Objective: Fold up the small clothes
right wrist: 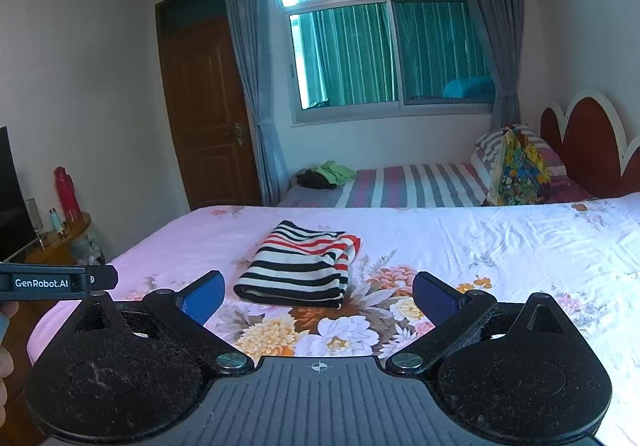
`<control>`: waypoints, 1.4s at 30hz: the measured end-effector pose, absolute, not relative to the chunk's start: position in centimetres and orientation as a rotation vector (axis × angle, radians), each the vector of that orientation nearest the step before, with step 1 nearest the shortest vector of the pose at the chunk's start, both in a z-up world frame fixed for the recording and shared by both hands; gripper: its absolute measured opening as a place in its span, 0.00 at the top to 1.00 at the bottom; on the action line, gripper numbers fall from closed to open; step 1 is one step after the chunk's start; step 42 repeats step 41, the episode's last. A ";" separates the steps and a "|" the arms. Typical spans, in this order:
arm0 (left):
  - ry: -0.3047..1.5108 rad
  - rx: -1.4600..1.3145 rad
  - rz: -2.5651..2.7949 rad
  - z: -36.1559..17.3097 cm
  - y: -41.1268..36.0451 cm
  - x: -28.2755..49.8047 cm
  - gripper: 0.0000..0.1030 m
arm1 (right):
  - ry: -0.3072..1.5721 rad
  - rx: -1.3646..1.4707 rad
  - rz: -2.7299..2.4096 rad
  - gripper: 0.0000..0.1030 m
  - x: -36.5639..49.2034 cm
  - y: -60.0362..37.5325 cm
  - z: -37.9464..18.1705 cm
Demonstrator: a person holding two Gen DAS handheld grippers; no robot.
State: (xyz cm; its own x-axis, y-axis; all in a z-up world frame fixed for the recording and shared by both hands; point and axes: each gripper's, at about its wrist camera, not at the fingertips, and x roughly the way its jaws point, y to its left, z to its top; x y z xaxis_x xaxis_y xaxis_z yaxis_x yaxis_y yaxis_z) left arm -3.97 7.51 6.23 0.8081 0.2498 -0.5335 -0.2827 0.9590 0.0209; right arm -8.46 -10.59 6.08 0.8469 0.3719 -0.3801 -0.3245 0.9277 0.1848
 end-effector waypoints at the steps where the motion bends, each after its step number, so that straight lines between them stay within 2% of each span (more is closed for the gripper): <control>1: 0.562 -0.061 0.284 6.3 7.5 -3.9 0.02 | 0.424 0.114 0.368 0.04 -8.4 -10.5 6.0; 28: 0.584 -0.064 0.271 5.6 7.6 -3.2 0.02 | 0.452 0.121 0.376 0.04 -7.4 -9.8 5.4; 42: 0.660 -0.062 0.210 3.5 7.8 0.1 0.02 | 0.488 0.105 0.340 0.04 -5.3 -9.9 4.1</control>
